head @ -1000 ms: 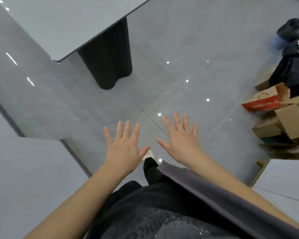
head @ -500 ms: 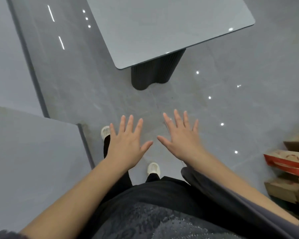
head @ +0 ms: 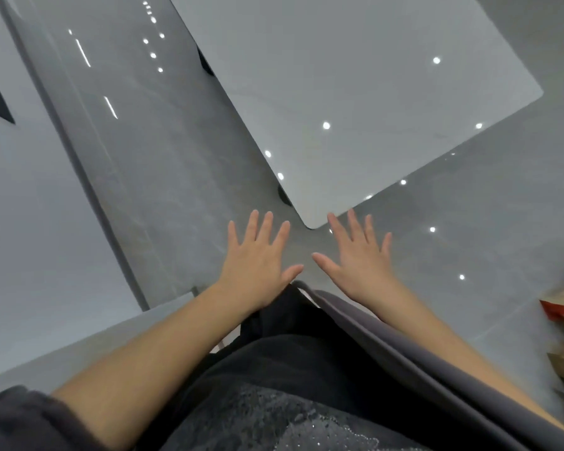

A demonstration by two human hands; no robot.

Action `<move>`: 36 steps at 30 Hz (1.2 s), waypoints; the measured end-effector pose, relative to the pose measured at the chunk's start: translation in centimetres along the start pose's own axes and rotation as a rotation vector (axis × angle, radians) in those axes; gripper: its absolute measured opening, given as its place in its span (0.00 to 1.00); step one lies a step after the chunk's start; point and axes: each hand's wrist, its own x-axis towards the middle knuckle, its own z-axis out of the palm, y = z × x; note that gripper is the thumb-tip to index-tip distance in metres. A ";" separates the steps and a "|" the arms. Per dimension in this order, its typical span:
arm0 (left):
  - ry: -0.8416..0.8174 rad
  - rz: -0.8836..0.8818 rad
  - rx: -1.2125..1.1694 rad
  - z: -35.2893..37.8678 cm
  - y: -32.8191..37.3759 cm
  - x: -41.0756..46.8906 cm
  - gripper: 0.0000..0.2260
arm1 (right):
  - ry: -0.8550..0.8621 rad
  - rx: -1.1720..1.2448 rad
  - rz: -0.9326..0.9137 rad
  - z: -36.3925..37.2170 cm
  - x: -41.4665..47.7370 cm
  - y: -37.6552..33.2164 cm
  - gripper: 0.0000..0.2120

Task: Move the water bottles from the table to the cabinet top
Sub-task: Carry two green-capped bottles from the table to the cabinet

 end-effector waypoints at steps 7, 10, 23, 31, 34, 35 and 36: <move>0.014 -0.002 -0.015 -4.2 -6.9 5.0 0.35 | 0.006 0.003 0.014 -3.4 7.4 -5.2 0.36; 0.013 0.008 -0.030 -5.7 -10.1 7.9 0.35 | 0.007 0.051 0.051 -4.8 11.7 -7.1 0.36; -0.041 0.154 0.036 -19.1 -23.6 25.6 0.34 | -0.030 0.128 0.195 -16.4 31.0 -16.8 0.36; -0.048 0.205 0.035 -26.0 -28.7 35.5 0.34 | 0.027 0.172 0.286 -23.5 38.5 -19.9 0.36; -0.022 0.243 0.070 -28.8 -30.9 40.7 0.34 | 0.062 0.256 0.354 -25.5 42.1 -21.2 0.36; -0.026 0.255 0.076 -29.7 -31.6 42.5 0.34 | 0.077 0.289 0.377 -26.2 43.4 -21.7 0.36; -0.038 0.271 0.074 -30.7 -32.3 44.2 0.34 | 0.092 0.334 0.402 -26.9 44.8 -22.2 0.36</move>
